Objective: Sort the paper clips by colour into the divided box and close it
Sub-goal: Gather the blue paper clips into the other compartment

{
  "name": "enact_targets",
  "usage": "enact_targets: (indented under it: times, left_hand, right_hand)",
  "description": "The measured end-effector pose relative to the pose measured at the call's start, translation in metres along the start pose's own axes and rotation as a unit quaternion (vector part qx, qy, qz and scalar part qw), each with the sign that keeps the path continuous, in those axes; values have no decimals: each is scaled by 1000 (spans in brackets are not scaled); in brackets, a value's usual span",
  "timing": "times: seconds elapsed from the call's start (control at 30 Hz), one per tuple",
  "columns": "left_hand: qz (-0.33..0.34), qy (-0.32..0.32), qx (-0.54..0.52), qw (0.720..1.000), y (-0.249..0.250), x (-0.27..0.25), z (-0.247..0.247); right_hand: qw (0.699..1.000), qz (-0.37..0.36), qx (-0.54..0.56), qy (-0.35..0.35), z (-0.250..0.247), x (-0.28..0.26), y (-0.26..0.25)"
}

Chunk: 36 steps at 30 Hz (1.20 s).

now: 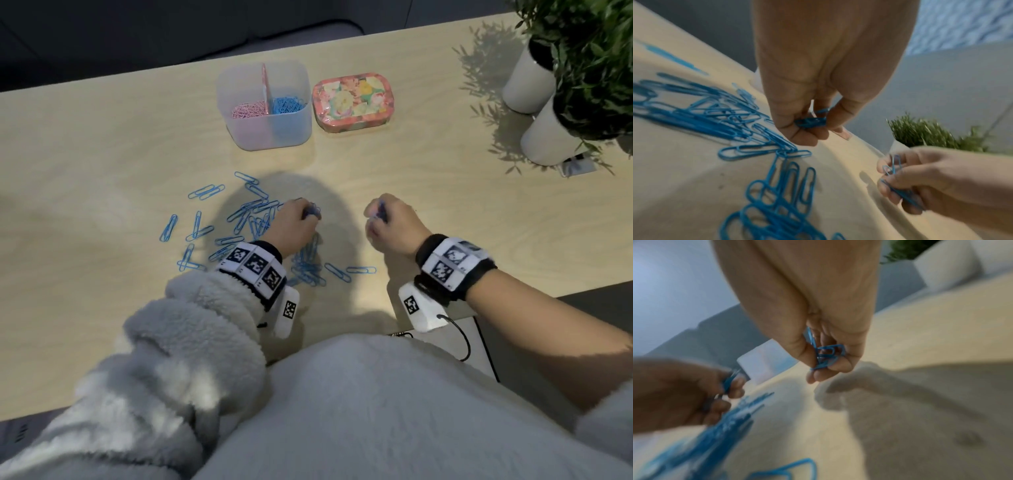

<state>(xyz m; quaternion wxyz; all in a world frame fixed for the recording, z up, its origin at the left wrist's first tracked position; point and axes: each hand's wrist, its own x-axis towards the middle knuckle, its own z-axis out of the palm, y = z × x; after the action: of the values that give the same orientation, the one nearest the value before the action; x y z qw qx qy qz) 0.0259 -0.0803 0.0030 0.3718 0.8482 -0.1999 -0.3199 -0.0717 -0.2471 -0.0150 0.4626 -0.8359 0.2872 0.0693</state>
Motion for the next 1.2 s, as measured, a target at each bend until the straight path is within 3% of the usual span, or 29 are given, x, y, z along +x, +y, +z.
enact_targets:
  times: [0.07, 0.13, 0.23, 0.3, 0.37, 0.57, 0.67, 0.83, 1.0, 1.1, 1.2]
  left_hand:
    - [-34, -33, -82, 996, 3, -5, -2]
    - [-17, -91, -54, 994, 4, -12, 2]
    - [86, -150, 167, 971, 1, -23, 11]
    - [148, -168, 286, 932, -3, -24, 18]
    - [167, -173, 318, 917, -4, -23, 20]
    - [163, -174, 337, 911, -2, -19, 21]
    - [158, -128, 288, 936, -6, -23, 17]
    - [123, -6, 138, 983, -10, -25, -11]
    - [87, 68, 97, 989, -5, -10, -51]
    - [86, 119, 103, 984, 6, 8, -73]
    - [85, 166, 103, 977, 22, 31, -89]
  right_hand:
    - [989, 50, 136, -34, -6, -6, 1]
    - [981, 80, 162, -73, -9, -15, -1]
    - [990, -13, -1, -137, -8, -28, -1]
    - [965, -56, -186, -174, -5, -34, 1]
    - [935, -80, -295, -178, 0, -38, 2]
    - [938, -91, -278, -188, 2, -32, -2]
    - [958, -86, -198, -187, -14, -12, -24]
    - [985, -71, -2, -158, -41, 43, -101]
    - [993, -35, 102, -57, -35, 108, -171]
    - [985, 12, 155, -79, -30, 132, -193]
    - [988, 18, 124, -87, -28, 145, -197]
